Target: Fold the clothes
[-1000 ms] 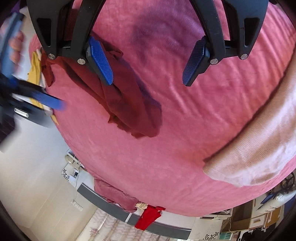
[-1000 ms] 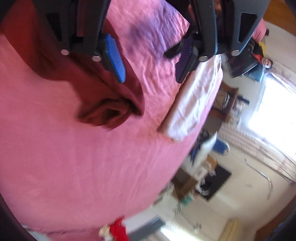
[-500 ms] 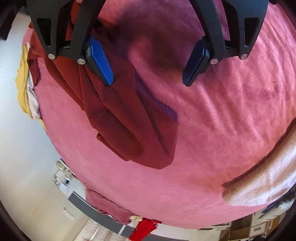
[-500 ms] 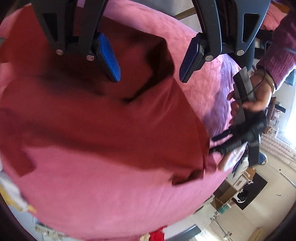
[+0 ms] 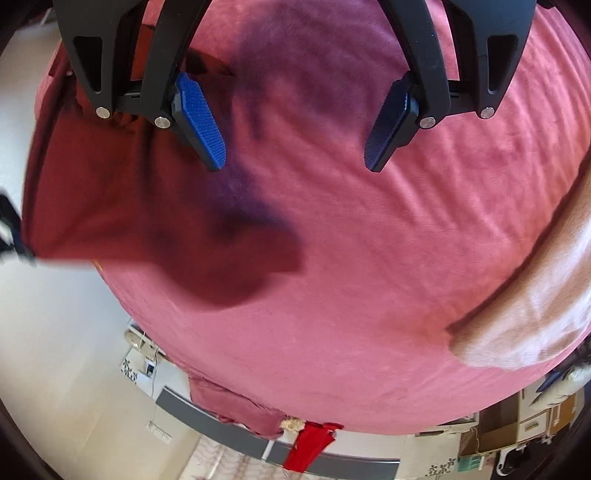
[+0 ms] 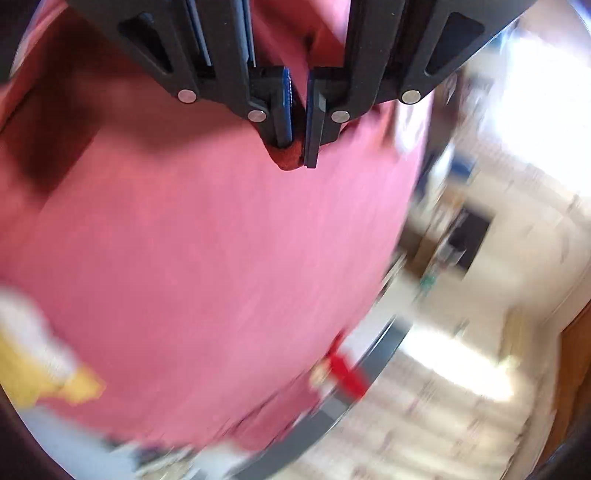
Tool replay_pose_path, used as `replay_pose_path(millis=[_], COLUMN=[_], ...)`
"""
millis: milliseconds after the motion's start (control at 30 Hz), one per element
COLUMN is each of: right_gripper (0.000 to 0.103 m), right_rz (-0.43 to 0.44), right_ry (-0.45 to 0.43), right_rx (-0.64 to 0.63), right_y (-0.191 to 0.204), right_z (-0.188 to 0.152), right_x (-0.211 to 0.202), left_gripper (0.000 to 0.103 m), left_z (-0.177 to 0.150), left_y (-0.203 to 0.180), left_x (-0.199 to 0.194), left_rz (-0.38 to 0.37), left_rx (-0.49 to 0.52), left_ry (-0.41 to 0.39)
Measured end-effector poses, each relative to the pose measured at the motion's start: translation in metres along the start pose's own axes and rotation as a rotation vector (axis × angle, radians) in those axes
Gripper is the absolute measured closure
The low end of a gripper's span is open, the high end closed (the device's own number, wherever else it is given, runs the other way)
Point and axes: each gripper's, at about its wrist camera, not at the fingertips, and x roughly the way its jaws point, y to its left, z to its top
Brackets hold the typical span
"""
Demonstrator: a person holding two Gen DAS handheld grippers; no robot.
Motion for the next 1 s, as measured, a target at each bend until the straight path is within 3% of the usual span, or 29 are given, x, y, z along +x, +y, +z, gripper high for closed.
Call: replay_pose_path(millis=[67,133,233,300,433,567,633,733,833,900,1000], right_gripper=[0.095,0.075,0.075,0.075,0.073,0.073,0.073,0.073,0.077,0.094,0.097], right_rz=[-0.127,-0.206,-0.382,-0.409,-0.336,-0.192,-0.139,-0.185,-0.302,-0.309,-0.196], right_ry=[-0.086,-0.091,-0.025,-0.023,0.002,0.211,0.330,0.456,0.549,0.568,0.541], right_rx=[0.054,0.124,0.184,0.156,-0.055,-0.309,-0.414,-0.624,-0.746,-0.700,-0.528], right_y=[-0.028,-0.057,-0.094,-0.103,-0.078,-0.043,-0.026,-0.009,-0.007,-0.004,0.007], right_z=[0.045,0.067,0.069,0.050,-0.027,-0.109,-0.145,-0.192,-0.224,-0.228,-0.221], right_x=[0.004,0.014,0.023,0.009,-0.022,-0.017,-0.009,0.014,0.045,0.054,0.052], left_gripper=[0.024,0.024,0.024,0.024,0.024,0.024,0.024,0.024,0.024,0.024,0.024], left_z=[-0.002,-0.005,-0.008,-0.012,-0.026,-0.046,-0.055,-0.064,-0.070,-0.073,-0.078], left_y=[-0.005,-0.009,-0.030,-0.054,-0.109,-0.137,-0.136,-0.121,-0.100,-0.082,-0.049], left_x=[0.007,0.013,0.024,0.027,0.030,0.035,0.036,0.027,0.012,-0.004,-0.033], left_rz=[-0.005,-0.031,-0.051,-0.100,-0.199,-0.228,-0.220,-0.225,-0.204,-0.166,-0.133], left_rx=[-0.010,-0.031,-0.018,0.030,0.141,0.199,0.178,0.109,0.069,0.062,0.021], left_ry=[0.021,0.047,0.085,0.078,0.073,0.113,0.147,0.159,0.165,0.142,0.104])
